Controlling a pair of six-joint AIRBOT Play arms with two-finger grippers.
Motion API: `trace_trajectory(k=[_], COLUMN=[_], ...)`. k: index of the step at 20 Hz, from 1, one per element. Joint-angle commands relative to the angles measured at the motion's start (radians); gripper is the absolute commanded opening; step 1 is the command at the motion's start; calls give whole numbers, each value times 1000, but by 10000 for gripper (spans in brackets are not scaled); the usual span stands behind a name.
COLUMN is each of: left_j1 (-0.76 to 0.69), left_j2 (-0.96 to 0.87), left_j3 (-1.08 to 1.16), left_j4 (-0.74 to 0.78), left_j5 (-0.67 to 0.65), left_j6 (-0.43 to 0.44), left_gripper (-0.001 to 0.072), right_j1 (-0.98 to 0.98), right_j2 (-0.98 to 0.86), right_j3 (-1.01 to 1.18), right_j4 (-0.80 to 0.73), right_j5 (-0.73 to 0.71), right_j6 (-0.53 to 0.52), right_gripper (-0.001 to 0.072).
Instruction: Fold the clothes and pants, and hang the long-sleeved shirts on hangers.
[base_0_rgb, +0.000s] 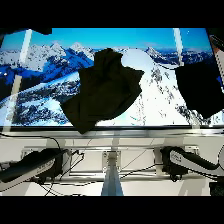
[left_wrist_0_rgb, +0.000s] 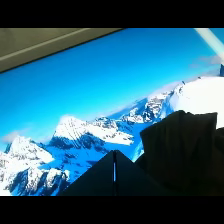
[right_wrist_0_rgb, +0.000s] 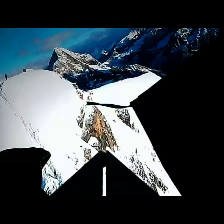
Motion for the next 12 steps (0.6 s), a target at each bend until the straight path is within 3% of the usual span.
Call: trace_trajectory(k=[1,12], left_j1=[1,1], left_j2=[-1,-1], left_j3=[0,0], left_j4=[0,0], left_j5=[0,0], left_j6=[0,0], left_gripper=[16,17], right_j1=[0,0], right_j2=[0,0], right_j3=[0,0], right_j4=[0,11], right_j5=[0,-3], right_j6=[0,1], right_gripper=[32,32])
